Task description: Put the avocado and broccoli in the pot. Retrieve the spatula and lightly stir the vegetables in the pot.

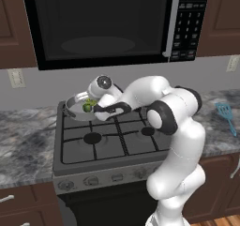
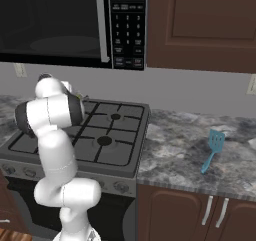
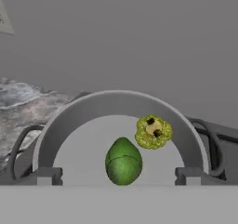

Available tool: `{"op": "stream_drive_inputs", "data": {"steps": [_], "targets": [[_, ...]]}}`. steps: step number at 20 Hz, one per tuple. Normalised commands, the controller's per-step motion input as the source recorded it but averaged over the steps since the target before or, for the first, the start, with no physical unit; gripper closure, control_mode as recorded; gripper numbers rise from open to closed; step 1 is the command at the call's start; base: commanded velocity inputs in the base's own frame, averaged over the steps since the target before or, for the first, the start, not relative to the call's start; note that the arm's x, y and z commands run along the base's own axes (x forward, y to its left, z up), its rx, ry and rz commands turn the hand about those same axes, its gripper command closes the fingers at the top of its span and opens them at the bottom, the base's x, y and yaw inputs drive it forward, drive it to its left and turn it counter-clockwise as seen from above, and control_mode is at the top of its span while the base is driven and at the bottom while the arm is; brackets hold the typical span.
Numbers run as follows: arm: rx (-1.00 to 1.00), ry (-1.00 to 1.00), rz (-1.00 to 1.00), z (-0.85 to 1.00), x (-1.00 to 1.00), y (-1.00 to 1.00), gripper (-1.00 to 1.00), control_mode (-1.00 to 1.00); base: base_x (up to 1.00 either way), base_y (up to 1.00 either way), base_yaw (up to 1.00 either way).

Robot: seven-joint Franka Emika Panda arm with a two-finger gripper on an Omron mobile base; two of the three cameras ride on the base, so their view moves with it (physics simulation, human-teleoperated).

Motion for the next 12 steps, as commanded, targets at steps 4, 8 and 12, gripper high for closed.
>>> {"op": "stream_drive_inputs", "data": {"steps": [4,8,12], "targets": [[0.02,-0.07,0.00,-0.08,-0.54,-0.37,-1.00,-1.00,0.00,0.00,0.00],[0.00,-0.05,0.00,-0.13,-0.47,-0.29,-1.00,-1.00,0.00,0.00,0.00],[0.00,-0.06,0.00,-0.04,-0.43,-0.23,-1.00,-1.00,0.00,0.00,0.00]]}}
